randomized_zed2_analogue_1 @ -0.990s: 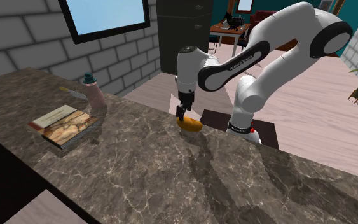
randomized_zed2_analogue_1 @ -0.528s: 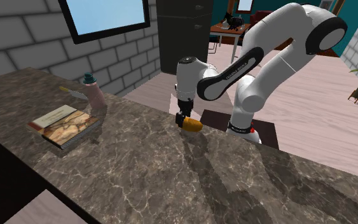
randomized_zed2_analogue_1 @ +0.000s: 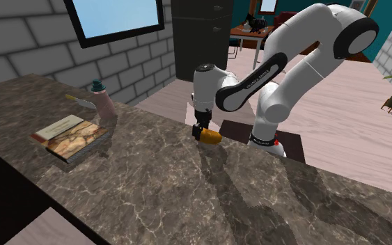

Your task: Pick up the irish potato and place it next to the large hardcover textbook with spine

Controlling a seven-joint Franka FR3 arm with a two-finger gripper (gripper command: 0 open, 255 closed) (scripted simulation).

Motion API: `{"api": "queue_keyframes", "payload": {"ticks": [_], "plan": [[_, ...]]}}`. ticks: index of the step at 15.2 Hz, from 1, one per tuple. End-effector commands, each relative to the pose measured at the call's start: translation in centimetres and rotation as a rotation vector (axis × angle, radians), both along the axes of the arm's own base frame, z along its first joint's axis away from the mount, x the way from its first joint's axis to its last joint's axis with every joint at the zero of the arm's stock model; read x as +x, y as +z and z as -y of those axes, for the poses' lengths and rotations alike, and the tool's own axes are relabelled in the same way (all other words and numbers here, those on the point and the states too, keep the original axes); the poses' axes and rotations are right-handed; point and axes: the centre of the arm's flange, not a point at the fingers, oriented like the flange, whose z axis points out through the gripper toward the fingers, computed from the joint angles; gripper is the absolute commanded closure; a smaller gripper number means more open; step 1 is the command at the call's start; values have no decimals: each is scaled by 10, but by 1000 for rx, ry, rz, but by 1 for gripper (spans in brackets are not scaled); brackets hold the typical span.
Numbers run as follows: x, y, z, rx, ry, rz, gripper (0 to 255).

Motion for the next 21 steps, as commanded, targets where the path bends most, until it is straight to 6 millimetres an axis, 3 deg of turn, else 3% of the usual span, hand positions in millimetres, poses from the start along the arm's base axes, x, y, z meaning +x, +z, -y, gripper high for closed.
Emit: {"api": "queue_keyframes", "payload": {"ticks": [1,10,21], "plan": [[0,0,0,0,0,0,255],[0,0,0,0,0,0,255],[0,58,0,0,0,0,255]]}}
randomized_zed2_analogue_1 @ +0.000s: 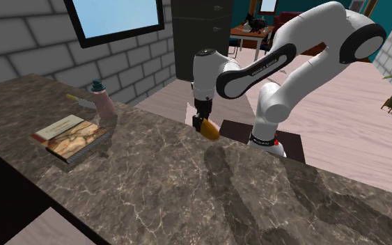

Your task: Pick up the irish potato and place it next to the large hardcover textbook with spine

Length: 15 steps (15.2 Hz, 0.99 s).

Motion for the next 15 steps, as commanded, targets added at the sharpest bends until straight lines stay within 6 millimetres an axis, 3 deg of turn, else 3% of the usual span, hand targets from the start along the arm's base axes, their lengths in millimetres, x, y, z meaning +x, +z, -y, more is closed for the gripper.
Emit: {"api": "queue_keyframes", "payload": {"ticks": [1,15], "plan": [[0,10,0,0,0,0,255],[0,84,0,0,0,0,255]]}}
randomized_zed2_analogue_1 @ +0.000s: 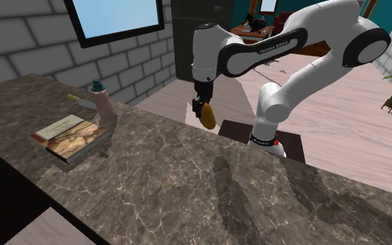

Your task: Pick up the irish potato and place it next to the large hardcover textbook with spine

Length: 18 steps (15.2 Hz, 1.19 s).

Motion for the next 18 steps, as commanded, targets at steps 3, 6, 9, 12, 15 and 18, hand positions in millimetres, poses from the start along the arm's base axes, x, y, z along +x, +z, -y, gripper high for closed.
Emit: {"api": "queue_keyframes", "payload": {"ticks": [3,6,9,12,15,18], "plan": [[23,7,-11,0,0,0,255],[59,7,-29,0,0,0,255],[94,7,-48,0,0,0,255],[129,7,-66,0,0,0,255],[164,8,-84,0,0,0,255],[199,8,-102,0,0,0,255]]}}
